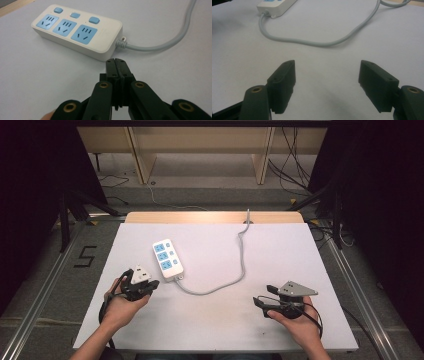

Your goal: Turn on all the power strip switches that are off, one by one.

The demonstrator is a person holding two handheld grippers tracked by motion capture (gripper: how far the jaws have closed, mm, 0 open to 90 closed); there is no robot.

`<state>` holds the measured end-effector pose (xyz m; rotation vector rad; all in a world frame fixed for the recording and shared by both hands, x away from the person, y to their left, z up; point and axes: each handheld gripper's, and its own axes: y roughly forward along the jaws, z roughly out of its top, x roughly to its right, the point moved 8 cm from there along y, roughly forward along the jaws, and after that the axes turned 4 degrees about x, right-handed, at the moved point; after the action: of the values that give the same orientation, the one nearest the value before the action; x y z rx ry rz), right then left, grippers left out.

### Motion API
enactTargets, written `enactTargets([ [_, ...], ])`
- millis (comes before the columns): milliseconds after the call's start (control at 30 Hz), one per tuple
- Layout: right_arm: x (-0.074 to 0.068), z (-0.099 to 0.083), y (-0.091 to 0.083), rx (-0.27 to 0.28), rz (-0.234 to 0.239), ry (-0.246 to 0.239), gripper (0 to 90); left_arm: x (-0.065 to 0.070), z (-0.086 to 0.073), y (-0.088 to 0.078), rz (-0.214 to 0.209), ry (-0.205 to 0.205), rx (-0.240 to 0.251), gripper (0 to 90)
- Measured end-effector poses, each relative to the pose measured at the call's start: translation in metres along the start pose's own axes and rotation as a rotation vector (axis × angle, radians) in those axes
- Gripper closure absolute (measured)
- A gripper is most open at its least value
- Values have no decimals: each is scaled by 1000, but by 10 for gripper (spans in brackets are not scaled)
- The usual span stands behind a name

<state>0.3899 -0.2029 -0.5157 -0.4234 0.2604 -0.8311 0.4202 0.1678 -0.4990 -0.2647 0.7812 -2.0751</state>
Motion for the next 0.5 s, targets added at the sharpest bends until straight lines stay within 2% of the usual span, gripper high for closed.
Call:
enactTargets([
  [200,0,-1,0,-3,4,1,307,-7,21,12,-5,-31,-16,896],
  [500,-1,0,0,-1,5,4,305,-8,32,25,-11,-32,-50,896],
])
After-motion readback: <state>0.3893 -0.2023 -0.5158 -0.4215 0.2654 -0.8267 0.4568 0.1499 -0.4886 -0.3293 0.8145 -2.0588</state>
